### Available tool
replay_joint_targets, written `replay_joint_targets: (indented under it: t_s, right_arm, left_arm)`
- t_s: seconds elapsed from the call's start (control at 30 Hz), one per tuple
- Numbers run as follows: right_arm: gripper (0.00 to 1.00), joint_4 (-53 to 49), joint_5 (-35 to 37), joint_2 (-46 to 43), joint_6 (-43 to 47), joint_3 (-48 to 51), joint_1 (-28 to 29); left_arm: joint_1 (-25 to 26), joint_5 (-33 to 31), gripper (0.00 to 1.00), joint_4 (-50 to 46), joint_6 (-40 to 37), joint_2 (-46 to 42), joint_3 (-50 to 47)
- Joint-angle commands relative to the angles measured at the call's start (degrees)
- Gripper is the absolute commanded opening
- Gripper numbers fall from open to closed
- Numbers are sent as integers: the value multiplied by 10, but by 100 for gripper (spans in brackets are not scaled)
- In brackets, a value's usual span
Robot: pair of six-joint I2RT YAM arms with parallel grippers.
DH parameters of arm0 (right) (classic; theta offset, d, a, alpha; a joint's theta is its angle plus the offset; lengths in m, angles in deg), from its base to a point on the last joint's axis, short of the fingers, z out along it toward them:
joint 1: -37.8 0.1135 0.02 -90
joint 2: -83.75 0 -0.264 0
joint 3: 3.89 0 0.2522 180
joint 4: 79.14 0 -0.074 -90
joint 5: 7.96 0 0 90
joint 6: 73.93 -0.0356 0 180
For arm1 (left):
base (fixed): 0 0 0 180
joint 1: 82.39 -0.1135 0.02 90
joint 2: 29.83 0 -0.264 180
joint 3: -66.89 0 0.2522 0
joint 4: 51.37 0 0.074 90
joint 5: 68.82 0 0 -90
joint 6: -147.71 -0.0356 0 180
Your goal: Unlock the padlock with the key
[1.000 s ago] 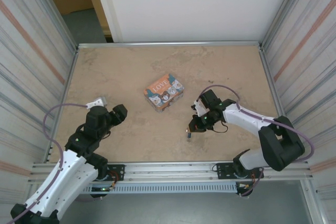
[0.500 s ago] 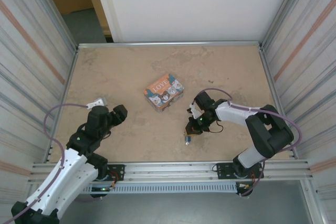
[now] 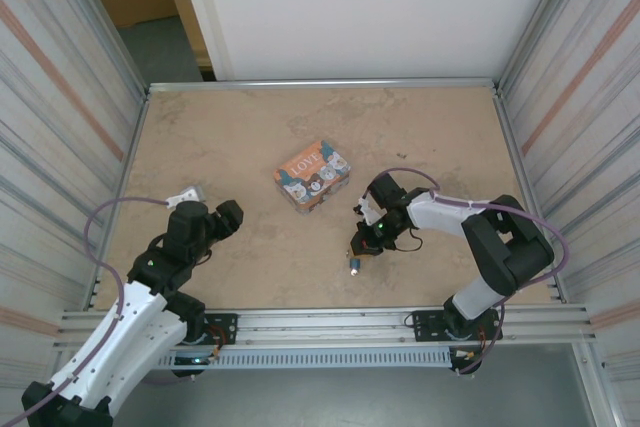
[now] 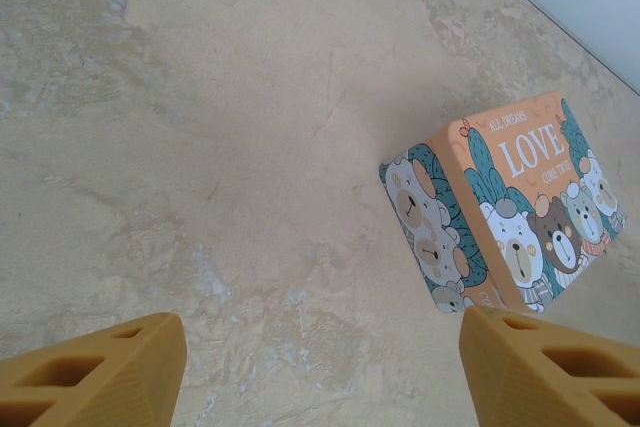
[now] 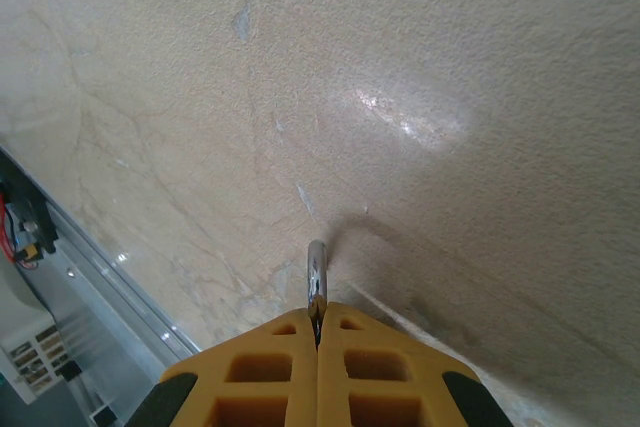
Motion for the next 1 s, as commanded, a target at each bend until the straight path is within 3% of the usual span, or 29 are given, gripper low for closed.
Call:
replay_joint_targets:
  t_s: [0.0,0.4,0.63,0.97]
  right_arm:
    - [2,-5,14,10,10,-9,5]
    - [22,-16,43,-7,5,-8,5]
    - [25,-25,64,-36,5,-14,5]
    - [34,-41,161,-144,2,-4,-11]
  left_arm:
    - [-7,-14,73,7,4,1,-5]
    - [-7,-16,73,-1,7,0,-2]
    - [-8,-17,73,-5,6,-2,6]
    - [-9,-28,75,-16,9,-6,19]
